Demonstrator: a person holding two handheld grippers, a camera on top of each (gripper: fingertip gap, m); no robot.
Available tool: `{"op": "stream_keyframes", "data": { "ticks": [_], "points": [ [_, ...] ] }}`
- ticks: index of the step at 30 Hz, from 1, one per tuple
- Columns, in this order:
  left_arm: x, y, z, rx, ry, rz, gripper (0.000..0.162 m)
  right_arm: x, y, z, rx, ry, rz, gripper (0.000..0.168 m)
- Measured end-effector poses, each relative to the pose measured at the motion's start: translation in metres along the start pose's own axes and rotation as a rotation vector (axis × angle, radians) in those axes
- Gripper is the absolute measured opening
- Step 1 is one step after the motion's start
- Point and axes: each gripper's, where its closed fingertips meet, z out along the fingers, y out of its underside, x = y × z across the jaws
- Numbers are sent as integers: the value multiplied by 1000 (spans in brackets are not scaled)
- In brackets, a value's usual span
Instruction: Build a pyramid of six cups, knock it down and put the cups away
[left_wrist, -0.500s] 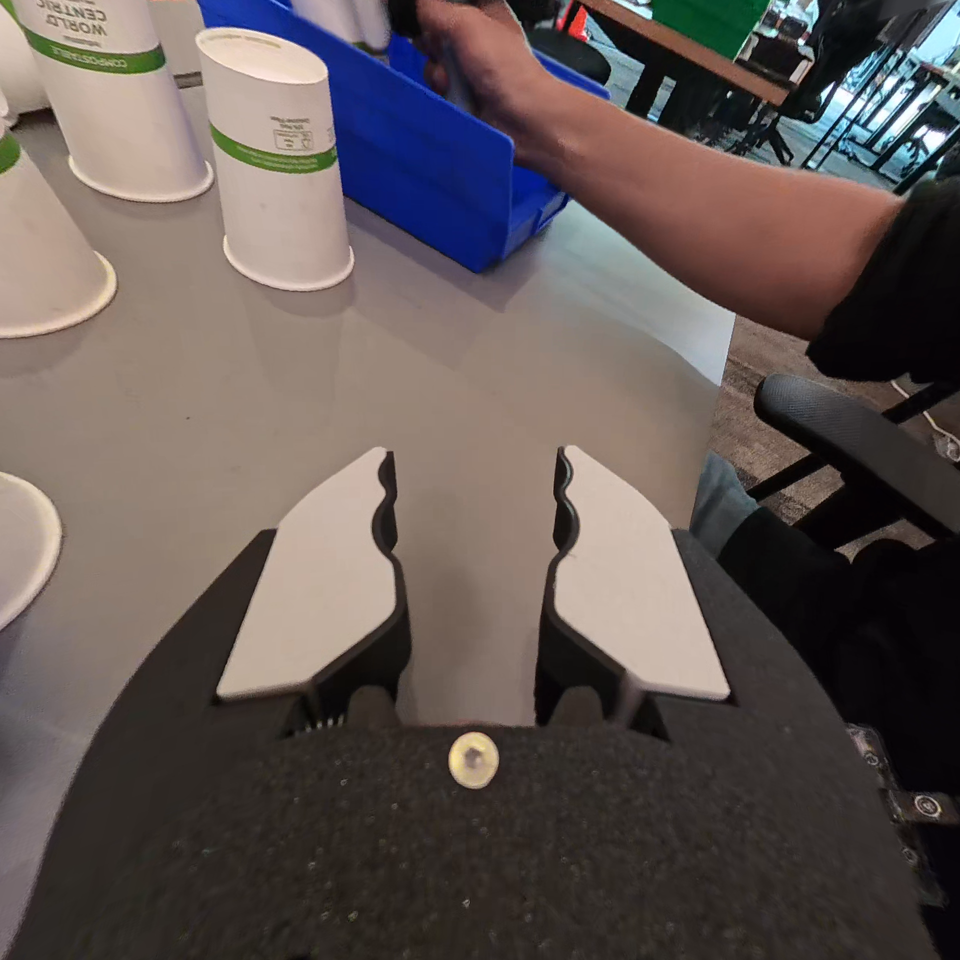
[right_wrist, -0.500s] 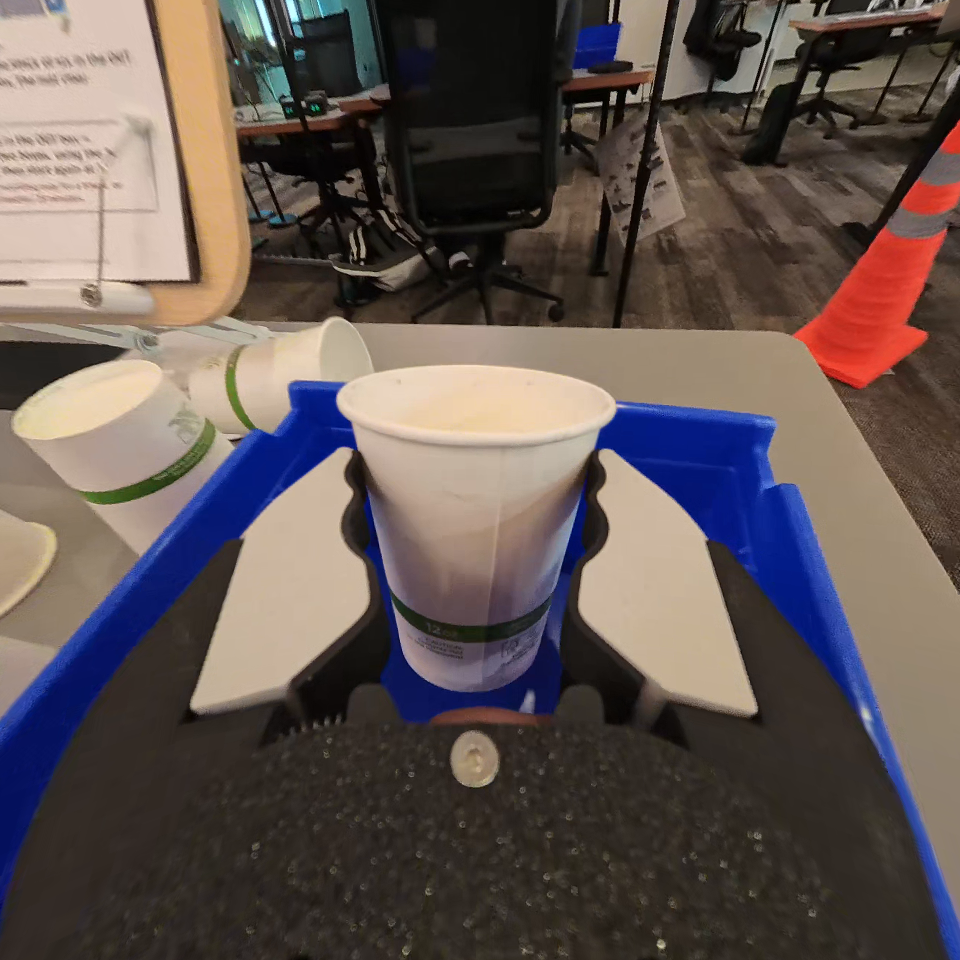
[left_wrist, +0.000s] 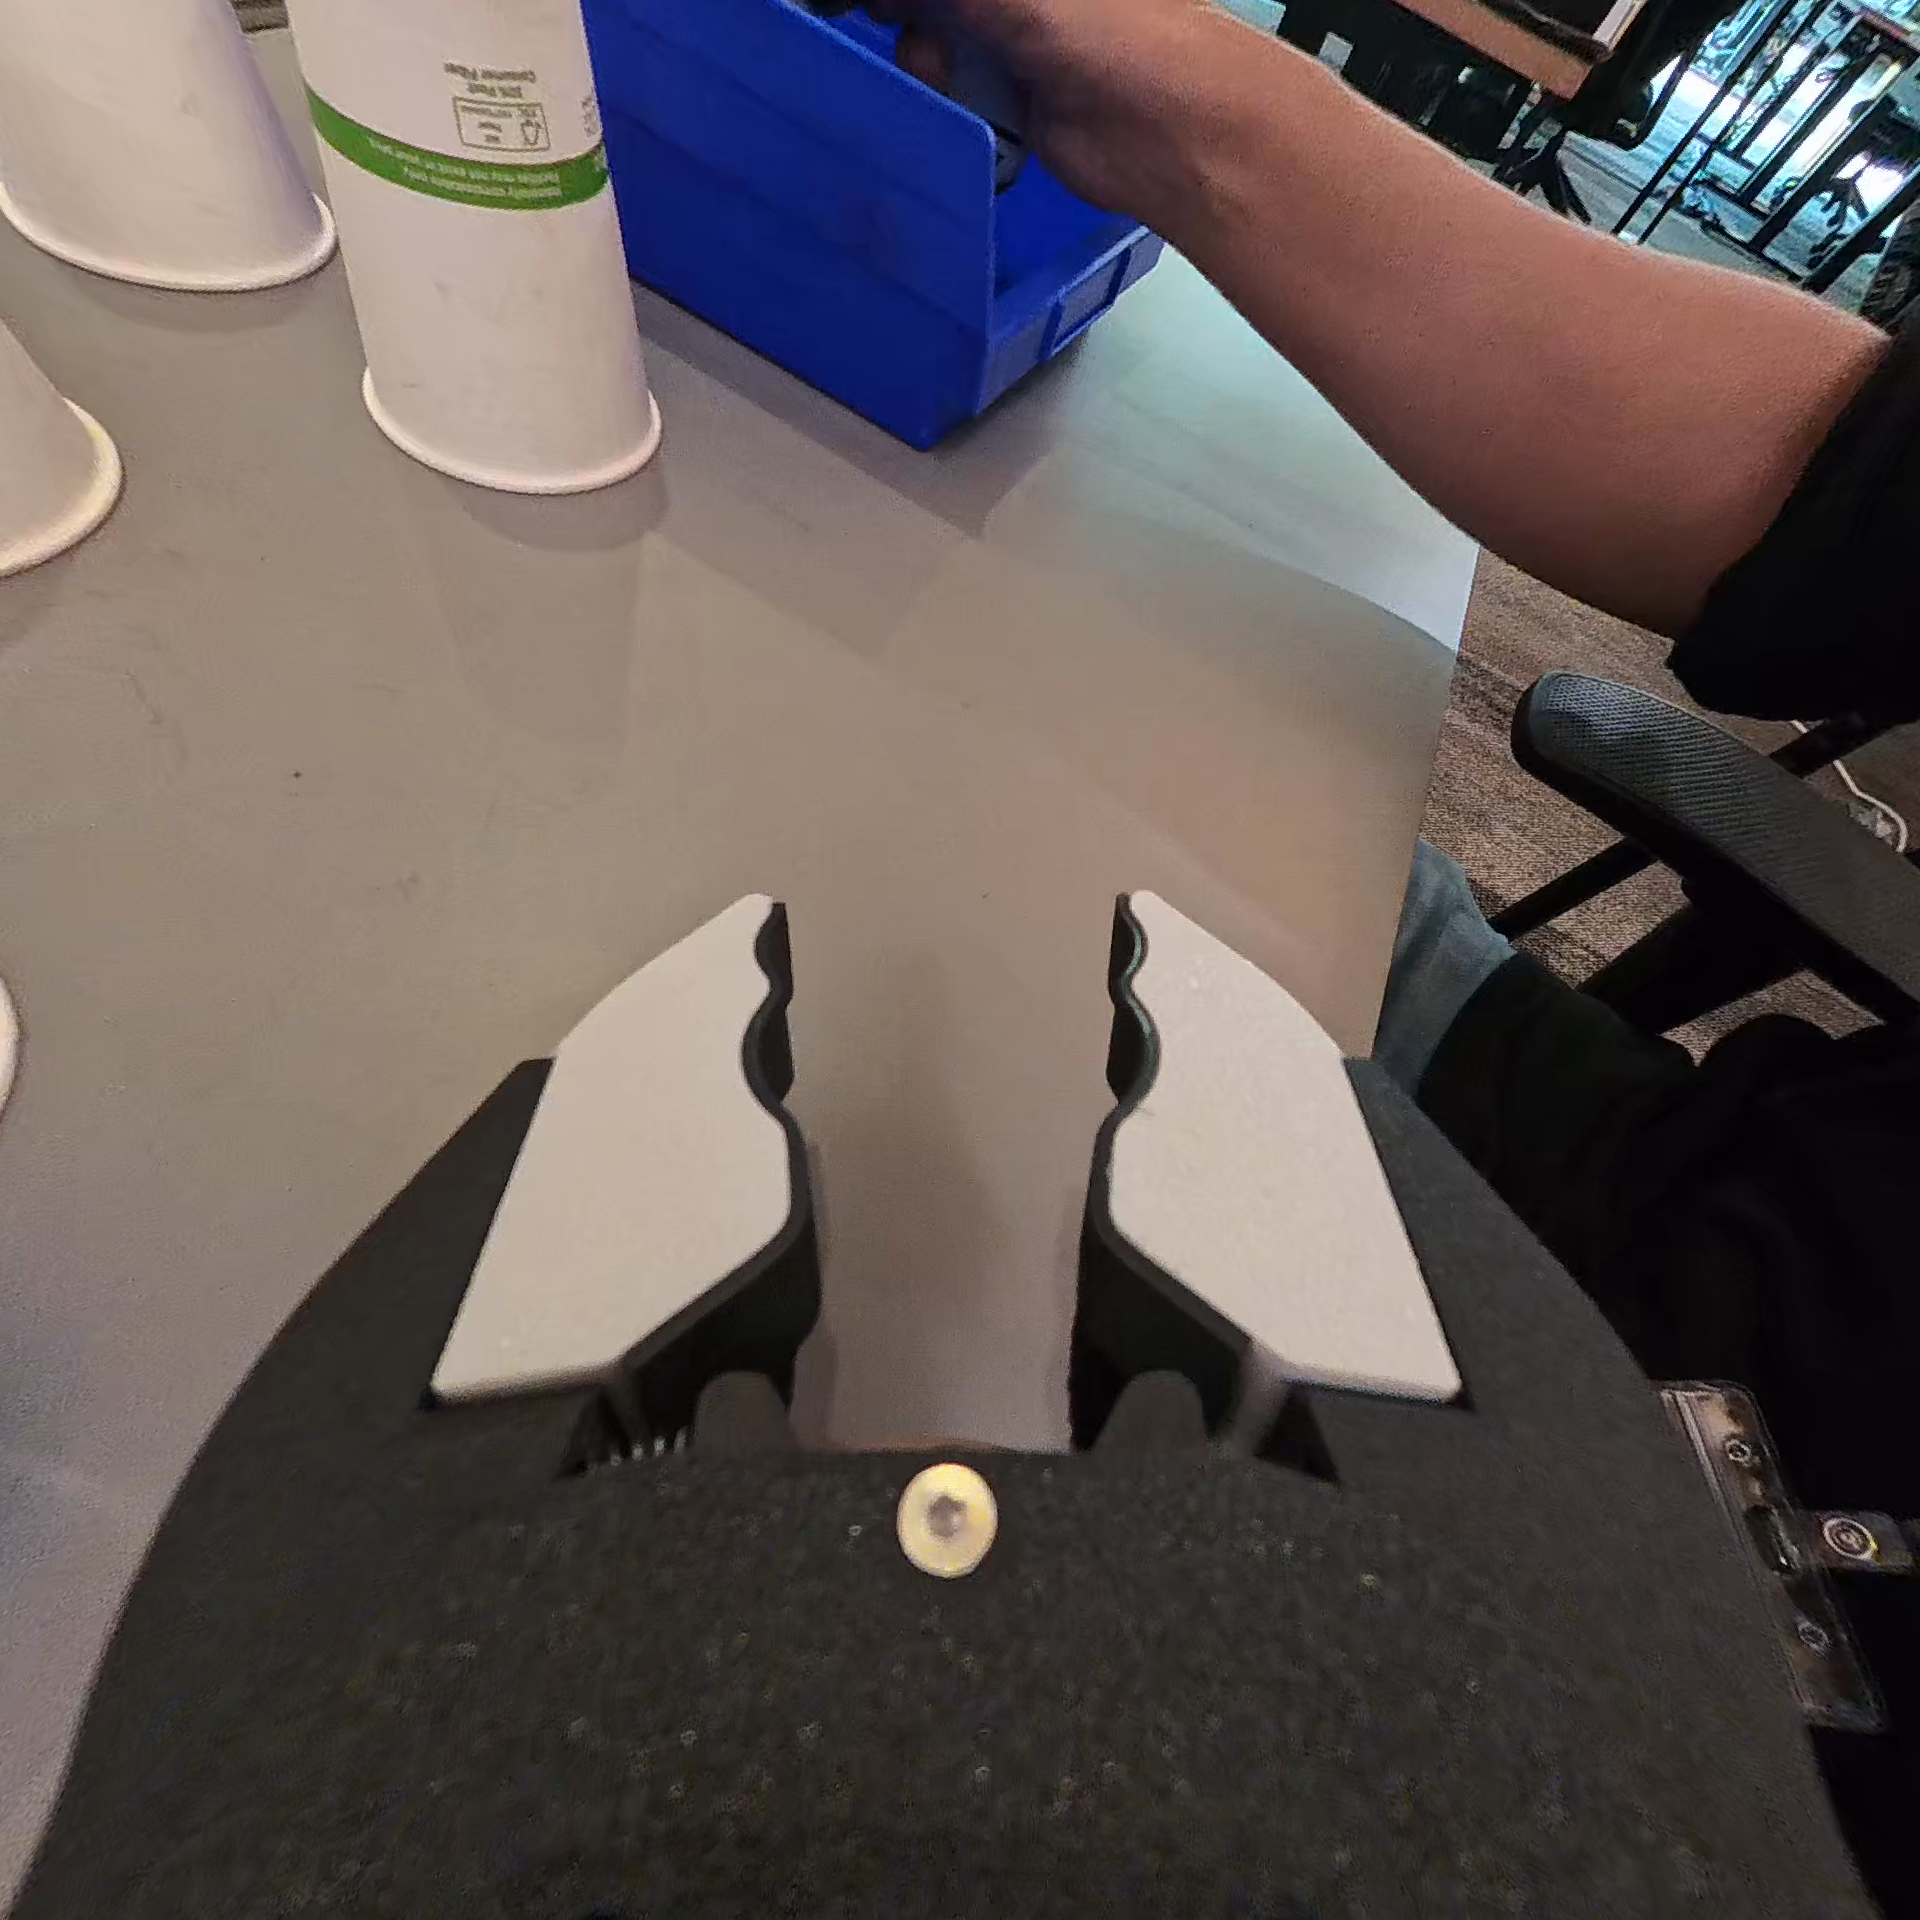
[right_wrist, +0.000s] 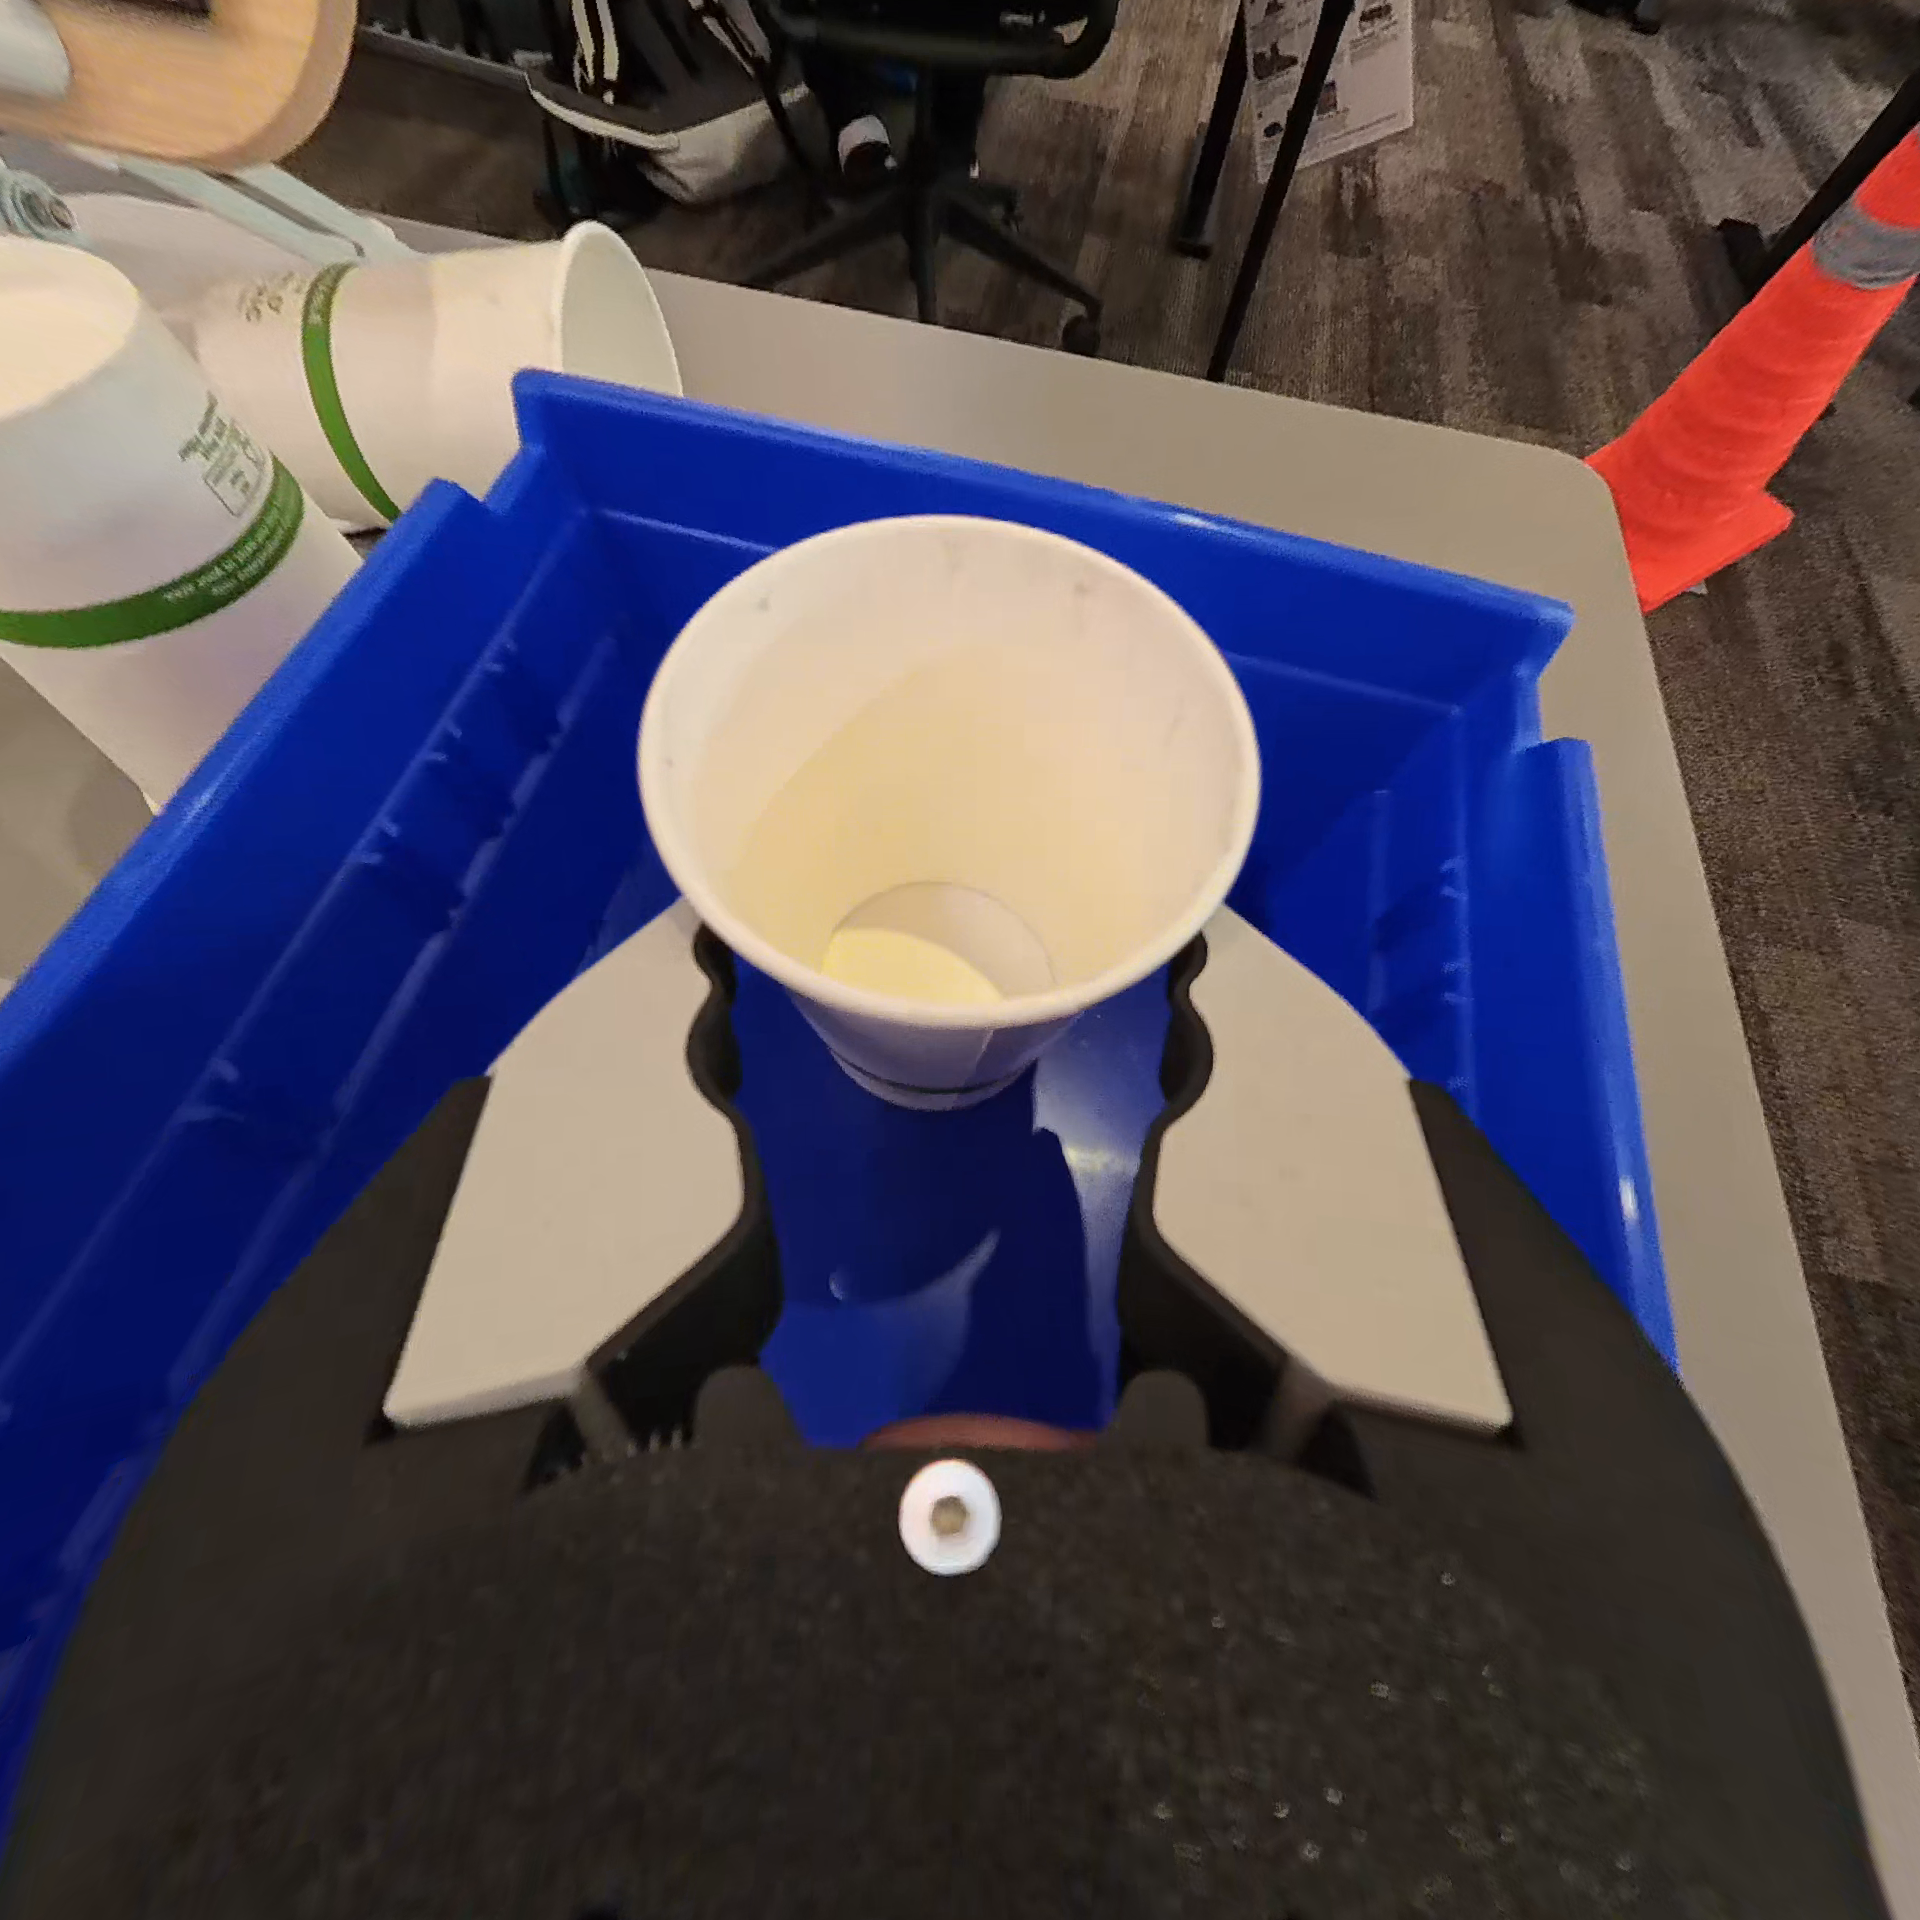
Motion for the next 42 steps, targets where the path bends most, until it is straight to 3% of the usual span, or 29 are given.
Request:
{"op": "stream_keyframes", "data": {
  "ticks": [5,9,13,17,22,26,29,32,38,42],
  "points": [
    [1,2,2,-9,4,-5,59,-4,11,-8,-38,-46,51,91],
    [-2,1,0,0,-4,-14,59,-31,-6,-59,77,-90,28,89],
    [-8,3,-1,-7,-7,-30,60,-110,-16,-135,276,-306,17,87],
    [-13,7,0,-22,-26,-24,61,-203,31,-187,318,-611,135,83],
    [-18,1,-5,-38,-45,-17,63,-252,71,-195,277,-639,-64,79],
    [-43,-33,-34,-71,-122,66,64,-269,79,-195,228,-708,-54,79],
    [-80,-57,-56,-262,-218,174,83,-270,84,-192,203,-715,-70,78],
    [-135,-70,-69,-510,-378,374,88,-272,86,-191,196,-727,-76,78],
    [-194,-56,-61,-856,-371,435,99,-276,94,-189,163,-734,-114,76],
    [-216,-35,-58,-967,-351,405,96,-279,99,-189,148,-752,-110,76]
  ]
}}
